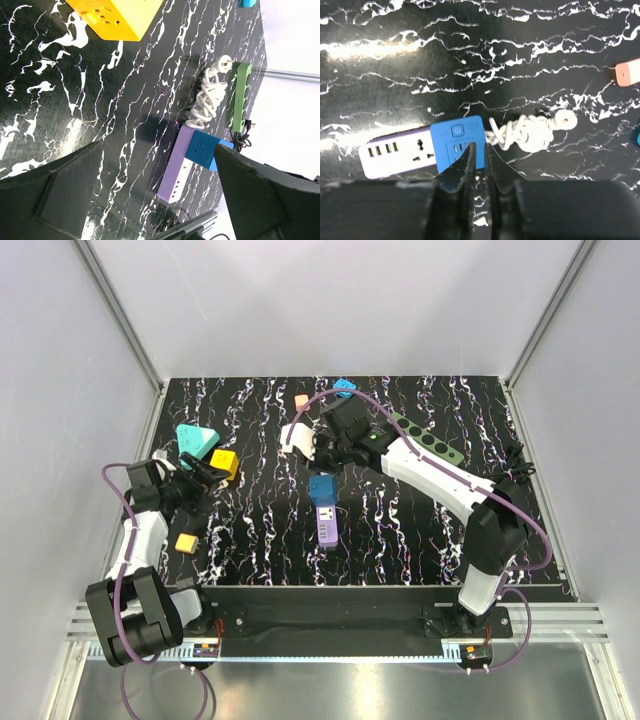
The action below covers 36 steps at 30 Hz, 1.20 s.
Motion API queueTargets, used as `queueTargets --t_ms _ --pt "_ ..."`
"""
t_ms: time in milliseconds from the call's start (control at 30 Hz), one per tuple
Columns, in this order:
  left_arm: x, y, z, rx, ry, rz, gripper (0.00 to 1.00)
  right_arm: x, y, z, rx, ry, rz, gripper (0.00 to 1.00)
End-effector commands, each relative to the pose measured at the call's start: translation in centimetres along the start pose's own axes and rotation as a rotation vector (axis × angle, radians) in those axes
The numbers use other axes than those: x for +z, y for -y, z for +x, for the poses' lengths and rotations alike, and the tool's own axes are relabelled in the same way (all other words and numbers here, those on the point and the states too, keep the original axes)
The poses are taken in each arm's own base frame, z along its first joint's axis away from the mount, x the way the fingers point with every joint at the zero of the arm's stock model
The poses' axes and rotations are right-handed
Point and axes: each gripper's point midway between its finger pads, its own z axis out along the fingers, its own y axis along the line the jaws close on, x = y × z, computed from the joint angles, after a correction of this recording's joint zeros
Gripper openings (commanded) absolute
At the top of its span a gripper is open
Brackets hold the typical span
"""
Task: Insert the plug
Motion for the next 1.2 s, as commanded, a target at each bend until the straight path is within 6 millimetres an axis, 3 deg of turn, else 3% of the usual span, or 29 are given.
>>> queueTargets --t_ms 0,167,267,500,633,800,900,1000,1167 --pt "-0.4 0.8 -1.1 0.042 0.045 0.026 0.99 0.7 -0.4 0.2 0.075 0.045 -0.029 0.13" --pt "-0.4 0.7 -1.2 0.046 0.051 0.016 0.99 3.0 -1.5 6.2 0.215 -0.028 -0.060 0.00" --pt "-0.4 0.6 -1.3 0.044 0.058 0.009 0.99 3.9 -2.9 8.8 0.268 -0.088 -0.084 0.00" --pt "-0.6 0.4 -1.7 0.051 0.076 -0.015 0.99 3.0 -3.5 8.3 0.279 -0.034 -0.073 0.00" --pt "-1.0 -0.2 -2.0 0.051 0.088 -0.072 0.99 2.6 -2.6 7.5 0.272 -0.020 -0.047 0.01" --pt "-2.7 -1.5 -4.3 -0.014 0.182 -0.273 0.99 -0.3 -0.2 2.2 0.300 0.109 0.008 0.07" --pt "-4.2 -2.7 -5.4 -0.083 0.263 -0.392 0.99 -1.6 0.3 0.7 0.352 0.156 0.043 0.06" --pt "-5.7 -4.1 -6.0 -0.131 0.345 -0.498 0.99 -2.1 -0.1 1.0 0.379 0.178 0.074 0.05" --pt "-8.4 -6.1 -6.5 -0.190 0.446 -0.658 0.99 -0.2 -1.7 3.0 0.468 0.162 0.041 0.02"
